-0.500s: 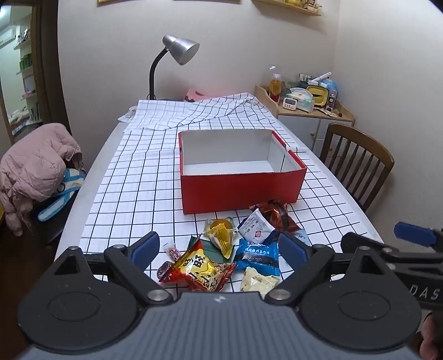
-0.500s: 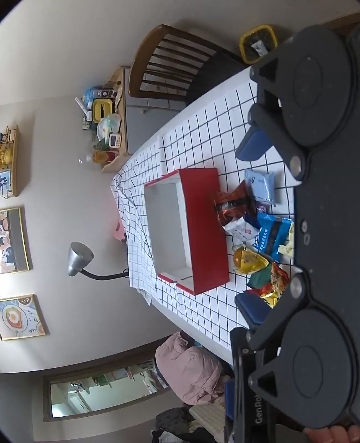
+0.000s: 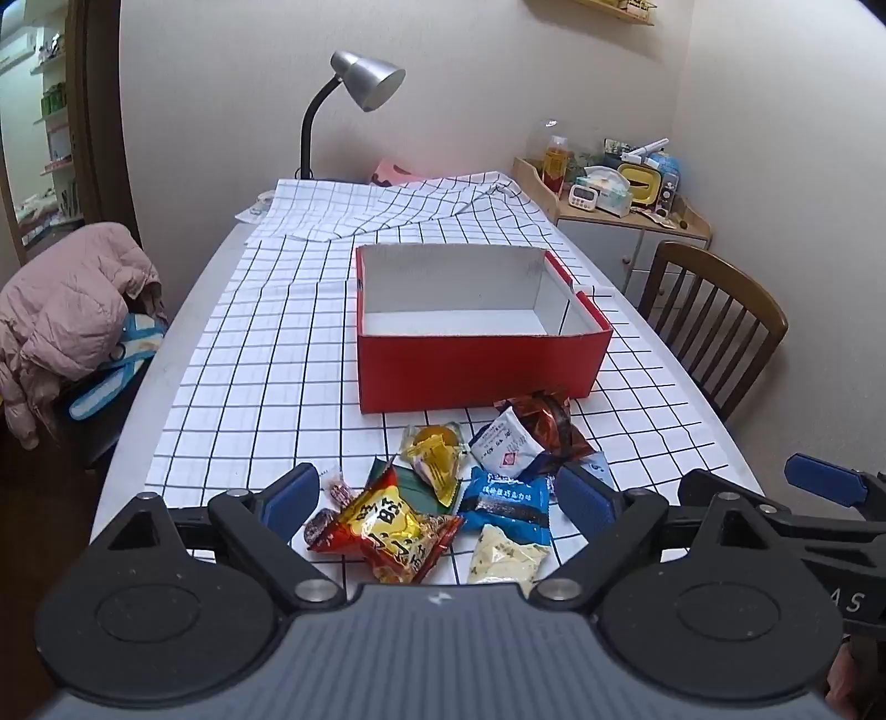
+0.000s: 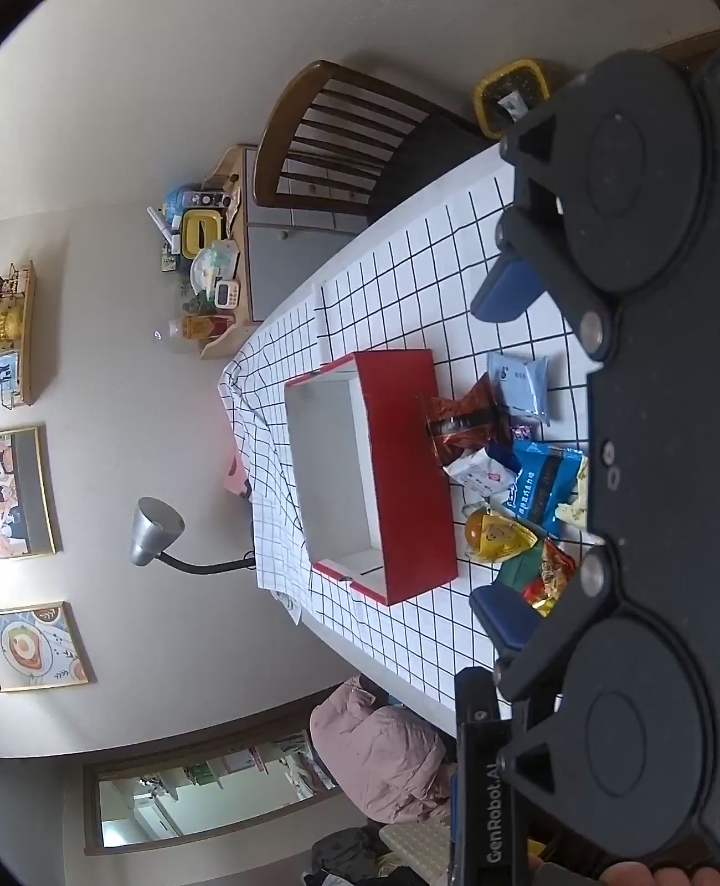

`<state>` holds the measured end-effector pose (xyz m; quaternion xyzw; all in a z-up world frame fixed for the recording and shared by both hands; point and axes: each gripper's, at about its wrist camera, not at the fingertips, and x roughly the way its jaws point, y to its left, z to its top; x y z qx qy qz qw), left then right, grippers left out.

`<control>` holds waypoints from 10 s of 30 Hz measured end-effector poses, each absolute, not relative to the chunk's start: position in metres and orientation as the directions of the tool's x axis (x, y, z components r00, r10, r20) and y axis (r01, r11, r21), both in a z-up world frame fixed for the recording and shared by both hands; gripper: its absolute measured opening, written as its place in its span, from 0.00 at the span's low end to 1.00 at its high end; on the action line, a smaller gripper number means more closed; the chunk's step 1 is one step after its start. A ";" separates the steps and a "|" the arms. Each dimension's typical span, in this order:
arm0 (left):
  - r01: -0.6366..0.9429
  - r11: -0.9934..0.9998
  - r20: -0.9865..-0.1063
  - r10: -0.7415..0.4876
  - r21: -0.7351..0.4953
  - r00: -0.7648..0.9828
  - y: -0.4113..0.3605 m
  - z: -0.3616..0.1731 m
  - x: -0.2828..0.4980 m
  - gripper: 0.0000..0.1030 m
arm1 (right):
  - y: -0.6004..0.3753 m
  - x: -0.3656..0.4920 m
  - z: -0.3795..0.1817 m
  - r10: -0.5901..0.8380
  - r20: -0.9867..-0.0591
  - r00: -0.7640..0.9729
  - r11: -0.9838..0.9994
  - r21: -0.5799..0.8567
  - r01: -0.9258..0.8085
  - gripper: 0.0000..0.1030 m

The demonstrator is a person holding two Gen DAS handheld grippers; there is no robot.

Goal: Organize snacks
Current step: 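Move both grippers toward the snack pile in front of the box, then grasp the red-yellow chip bag with the left gripper while the right grasps the cream pastry, then carry both snacks over the red box and open both grippers to drop them, then move both grippers back to the remaining snack pile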

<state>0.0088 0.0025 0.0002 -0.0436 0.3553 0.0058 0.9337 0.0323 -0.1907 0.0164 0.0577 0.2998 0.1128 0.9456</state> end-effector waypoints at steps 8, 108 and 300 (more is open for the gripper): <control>-0.051 0.993 -0.694 -0.035 -0.103 0.719 0.003 -0.008 0.009 0.90 | -0.191 0.030 0.014 0.245 -0.563 0.790 0.968 0.184 -0.170 0.98; -0.194 0.978 -0.855 0.035 -0.077 0.517 0.032 -0.106 0.088 0.90 | -0.145 0.121 -0.102 0.503 -0.783 0.366 0.718 0.142 -0.682 0.90; -0.224 0.954 -0.835 -0.046 -0.200 0.549 0.080 -0.103 0.101 0.94 | -0.193 0.167 -0.080 0.412 -0.743 0.528 0.899 0.236 -0.369 1.00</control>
